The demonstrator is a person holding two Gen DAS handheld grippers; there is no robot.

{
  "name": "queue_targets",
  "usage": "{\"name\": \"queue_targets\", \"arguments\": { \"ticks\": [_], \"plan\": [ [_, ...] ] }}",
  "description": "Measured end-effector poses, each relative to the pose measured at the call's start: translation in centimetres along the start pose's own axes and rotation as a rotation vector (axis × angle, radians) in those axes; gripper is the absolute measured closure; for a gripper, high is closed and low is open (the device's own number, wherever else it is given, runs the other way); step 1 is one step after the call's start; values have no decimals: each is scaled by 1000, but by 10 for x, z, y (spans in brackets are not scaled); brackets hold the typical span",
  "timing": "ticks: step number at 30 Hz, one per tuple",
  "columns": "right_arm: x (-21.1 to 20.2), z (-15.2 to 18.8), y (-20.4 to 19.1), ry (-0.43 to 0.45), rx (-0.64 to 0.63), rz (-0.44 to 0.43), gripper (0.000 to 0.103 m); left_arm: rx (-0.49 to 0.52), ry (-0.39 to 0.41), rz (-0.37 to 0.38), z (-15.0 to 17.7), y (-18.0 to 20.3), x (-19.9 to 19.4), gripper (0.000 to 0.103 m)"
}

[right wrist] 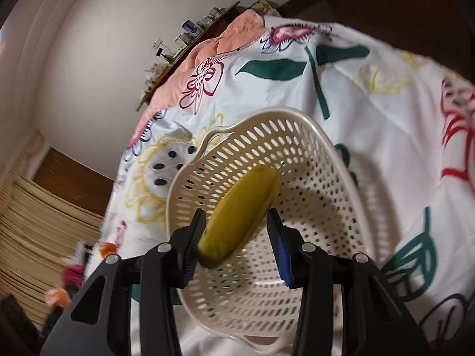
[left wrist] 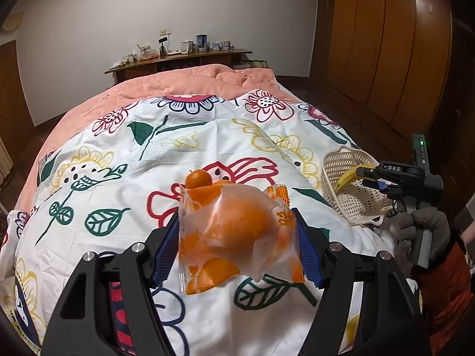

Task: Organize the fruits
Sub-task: 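Lower the banana into the white basket and open the right tool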

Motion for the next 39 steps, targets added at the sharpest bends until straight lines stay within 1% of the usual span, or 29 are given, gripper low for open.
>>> {"name": "queue_targets", "arguments": {
  "ticks": [3,4,5,7,17,22,24,28,35,39],
  "plan": [
    [-6,1,-6,8,-49,26,58,12,-4,9,-3,6,5,32],
    [-9,0,-8,17,-62,35,55,16,-4,12,-4,9,5,32],
    [-13,-1,-9,32,-76,58,46,20,-4,16,-4,11,5,32],
    [-20,-3,-8,53,-79,75,37,28,-3,24,-6,16,7,32],
    [-39,-1,8,41,15,-33,37,51,-12,43,-10,29,14,32],
    [-52,0,4,46,30,-85,37,69,-13,57,-14,38,17,32],
    [-61,-1,2,66,24,-102,37,78,-12,65,-15,43,19,32],
    [-73,-4,-2,106,11,-104,37,93,-14,77,-18,51,23,32],
    [-69,-1,3,95,26,-105,37,122,-35,102,-22,68,34,32],
    [-72,-2,6,105,33,-107,37,149,-60,135,-28,86,50,32]
  ]
}}
Point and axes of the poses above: each gripper's, at about its wrist camera, not at the fingertips, and x roughly the way its jaws point, y to its right, z to its underside, the point moved 3 cm from there along x, roughly the way its jaws point, and after that the axes turned 1 degree about z, right-handed, at the moved point
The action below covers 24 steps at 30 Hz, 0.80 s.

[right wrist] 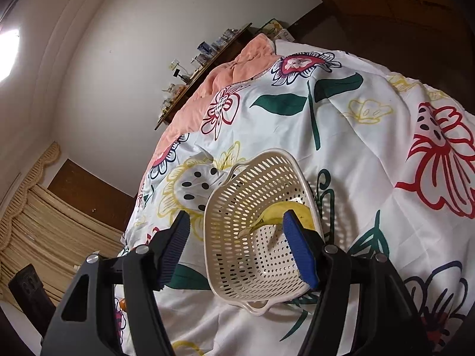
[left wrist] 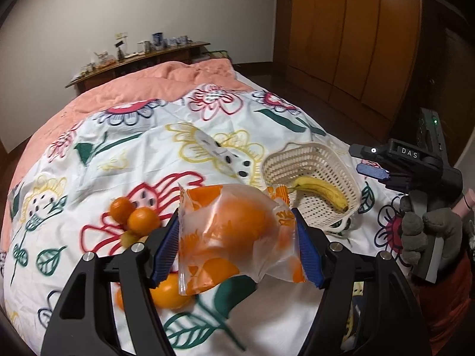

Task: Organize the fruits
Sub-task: 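Lower the banana into the white basket and open the right tool, then lower the bag of oranges into the basket and open the left tool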

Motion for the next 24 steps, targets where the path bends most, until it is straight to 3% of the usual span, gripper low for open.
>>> {"name": "queue_targets", "arguments": {
  "ticks": [12,20,24],
  "plan": [
    [-8,0,16,22,16,19,37,77,-93,110,-22,61,64,32],
    [-6,2,19,19,16,23,37,118,-139,140,-25,89,94,31],
    [-4,4,19,17,16,23,37,105,-125,160,-29,90,94,21]
  ]
}}
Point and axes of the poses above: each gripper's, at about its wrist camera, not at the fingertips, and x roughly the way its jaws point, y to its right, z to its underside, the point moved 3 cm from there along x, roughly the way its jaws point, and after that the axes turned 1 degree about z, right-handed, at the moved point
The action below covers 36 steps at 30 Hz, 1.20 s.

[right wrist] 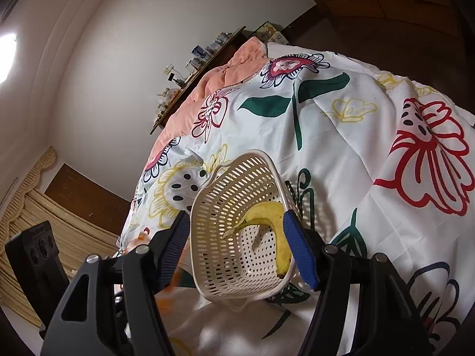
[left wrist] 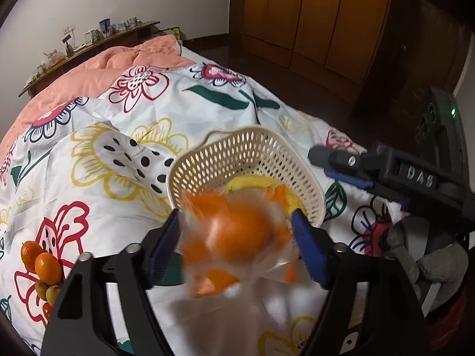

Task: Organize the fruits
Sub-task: 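Lower the bag of oranges into the basket and open the left tool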

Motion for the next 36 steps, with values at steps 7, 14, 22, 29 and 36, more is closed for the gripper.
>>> {"name": "queue_targets", "arguments": {
  "ticks": [7,14,22,29,36],
  "plan": [
    [-1,2,-4,4,-10,-3,37,-47,32,4,-2,-11,-10,14],
    [-3,2,-10,9,-18,-7,37,-97,76,-18,-2,-28,-31,14],
    [-1,10,-30,5,-60,-22,37,-122,154,-124,4,-43,-62,5],
    [-1,18,-50,16,-106,-27,37,-160,199,-168,18,-59,-86,3],
    [-13,24,-77,100,-172,-22,24,-192,233,-258,39,-83,-113,3]
  ]
}}
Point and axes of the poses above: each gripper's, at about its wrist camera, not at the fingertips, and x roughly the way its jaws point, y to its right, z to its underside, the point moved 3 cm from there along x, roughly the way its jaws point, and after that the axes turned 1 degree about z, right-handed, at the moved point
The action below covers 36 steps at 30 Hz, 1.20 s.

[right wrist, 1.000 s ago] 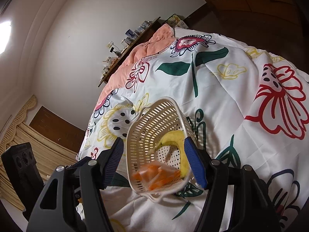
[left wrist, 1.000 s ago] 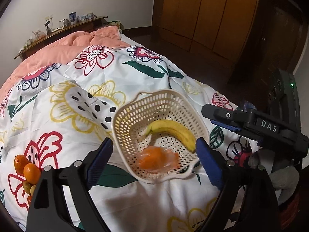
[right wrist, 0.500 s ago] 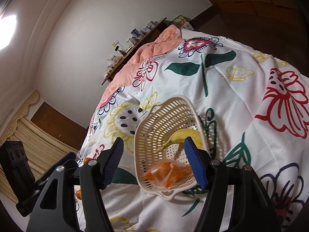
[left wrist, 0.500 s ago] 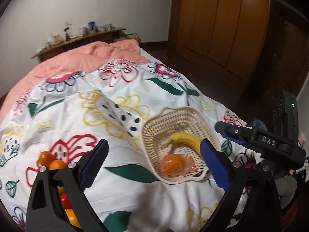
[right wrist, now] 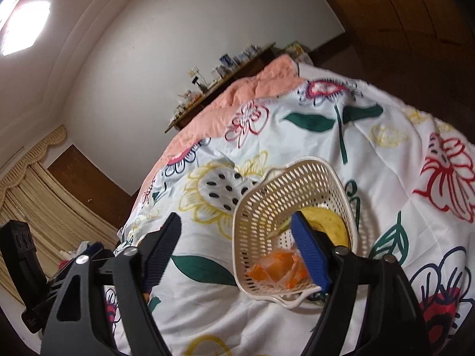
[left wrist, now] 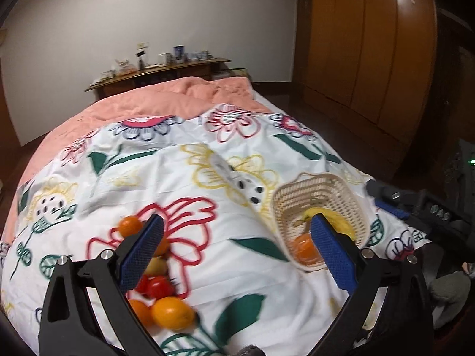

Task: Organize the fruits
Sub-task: 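Lower the bag of oranges into the basket and open the left tool, then move both tools back over the remaining oranges and tomatoes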

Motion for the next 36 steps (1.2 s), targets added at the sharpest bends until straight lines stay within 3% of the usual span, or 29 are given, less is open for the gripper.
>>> {"name": "queue_targets", "arguments": {
  "ticks": [3,6,18,21,26,36],
  "plan": [
    [-7,-1,-9,44,-25,14,17,-39,8,-13,5,-21,-10,3],
    [-9,-1,-17,53,-47,22,16,-73,17,-36,10,-42,-21,3],
    [6,20,-65,-63,-150,-39,16,-147,20,-140,38,-117,-45,4],
    [11,27,-74,-91,-178,-45,16,-164,-4,-138,47,-126,-42,12],
    [18,37,-84,-130,-199,-50,16,-190,-53,-111,61,-131,-30,33],
    [32,55,-99,-196,-245,-63,16,-212,-125,-33,84,-127,-8,46]
  ]
}}
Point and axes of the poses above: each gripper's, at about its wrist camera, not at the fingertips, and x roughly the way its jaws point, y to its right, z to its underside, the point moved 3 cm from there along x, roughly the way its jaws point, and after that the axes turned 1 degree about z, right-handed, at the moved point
